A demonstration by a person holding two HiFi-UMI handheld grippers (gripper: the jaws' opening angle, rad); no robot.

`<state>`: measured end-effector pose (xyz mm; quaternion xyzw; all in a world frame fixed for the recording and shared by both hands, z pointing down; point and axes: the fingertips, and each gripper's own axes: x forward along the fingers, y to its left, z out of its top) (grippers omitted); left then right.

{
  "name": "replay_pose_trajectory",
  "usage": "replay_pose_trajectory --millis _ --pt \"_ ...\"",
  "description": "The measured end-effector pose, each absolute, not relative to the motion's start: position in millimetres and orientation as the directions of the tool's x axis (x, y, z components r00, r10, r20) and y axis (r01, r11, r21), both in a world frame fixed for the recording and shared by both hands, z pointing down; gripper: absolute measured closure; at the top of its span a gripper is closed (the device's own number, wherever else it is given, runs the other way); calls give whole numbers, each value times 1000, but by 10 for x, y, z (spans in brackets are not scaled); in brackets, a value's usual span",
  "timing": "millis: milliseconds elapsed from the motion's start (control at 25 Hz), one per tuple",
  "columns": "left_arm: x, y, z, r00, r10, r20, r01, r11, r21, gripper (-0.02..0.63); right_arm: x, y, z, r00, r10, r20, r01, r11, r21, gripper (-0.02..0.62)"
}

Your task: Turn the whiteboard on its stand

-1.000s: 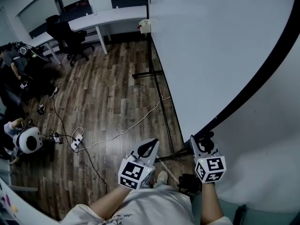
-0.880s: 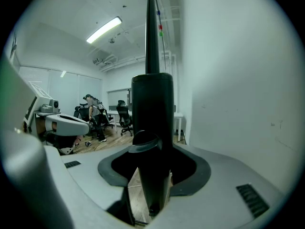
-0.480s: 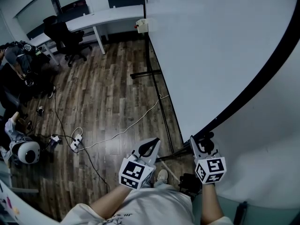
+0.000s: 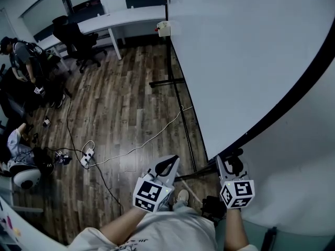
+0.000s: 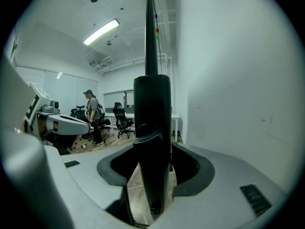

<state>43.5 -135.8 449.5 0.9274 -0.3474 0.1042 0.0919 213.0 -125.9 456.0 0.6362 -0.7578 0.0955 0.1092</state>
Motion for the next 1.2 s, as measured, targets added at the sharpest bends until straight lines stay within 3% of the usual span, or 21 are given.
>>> replay_pose_trajectory --millis 640,880,1200 --pt "526 -1261 4537 760 -594 264 -637 -762 117 595 1943 -835 4578 -171 -928 330 -985 164 -48 415" --pt "487 -1236 4530 753 -602 264 -646 -753 125 595 1658 -851 4568 -220 -919 328 -975 210 -67 560" --pt "418 -1239 4549 738 -621 263 -665 -735 131 595 1243 -949 4575 -325 -889 322 -946 310 -97 588"
